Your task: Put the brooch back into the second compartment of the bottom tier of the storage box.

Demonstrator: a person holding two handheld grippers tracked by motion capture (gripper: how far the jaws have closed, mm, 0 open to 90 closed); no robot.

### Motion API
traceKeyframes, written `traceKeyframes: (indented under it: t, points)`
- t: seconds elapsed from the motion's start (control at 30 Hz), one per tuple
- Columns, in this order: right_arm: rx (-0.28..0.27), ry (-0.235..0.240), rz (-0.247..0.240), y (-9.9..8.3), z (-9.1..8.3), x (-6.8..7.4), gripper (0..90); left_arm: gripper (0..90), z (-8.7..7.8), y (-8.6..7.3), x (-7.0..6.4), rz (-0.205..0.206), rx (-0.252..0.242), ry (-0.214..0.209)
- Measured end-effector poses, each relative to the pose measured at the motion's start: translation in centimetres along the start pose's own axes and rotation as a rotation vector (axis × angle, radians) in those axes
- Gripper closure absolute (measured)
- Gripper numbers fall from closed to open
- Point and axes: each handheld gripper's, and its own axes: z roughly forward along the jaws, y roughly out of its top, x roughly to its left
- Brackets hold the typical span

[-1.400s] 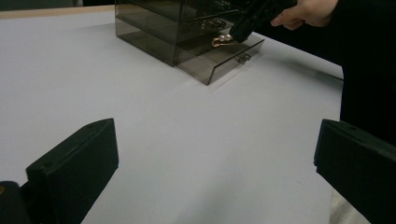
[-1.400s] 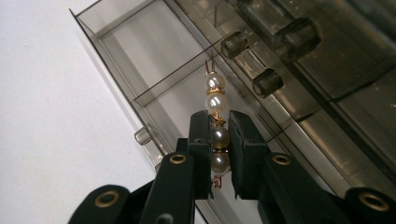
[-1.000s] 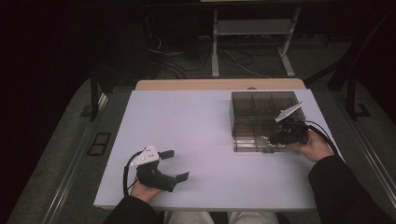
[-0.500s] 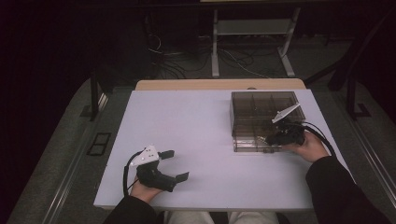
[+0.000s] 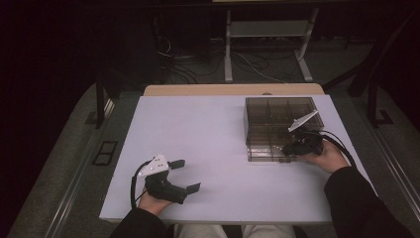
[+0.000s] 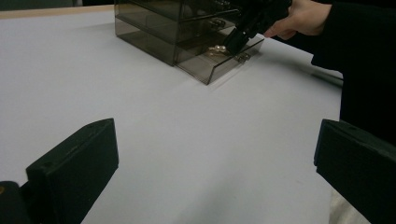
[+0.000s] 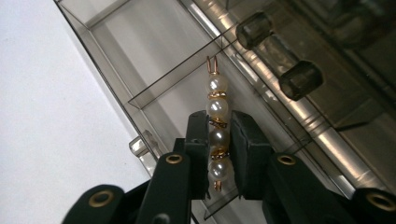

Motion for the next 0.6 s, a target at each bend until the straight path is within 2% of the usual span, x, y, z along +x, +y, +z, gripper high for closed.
traceKeyframes:
  t: [0.27,0.6]
  points:
    - [-0.019,-0.022,0.010,0.1,-1.4,0.4,67.7,0.0,-0.1,0.0,-0.1,0.001,-0.001,-0.004]
    - [-0.061,-0.048,0.046,-0.2,-3.4,0.9,54.0,0.0,-0.2,0.0,-0.1,-0.004,-0.012,-0.004]
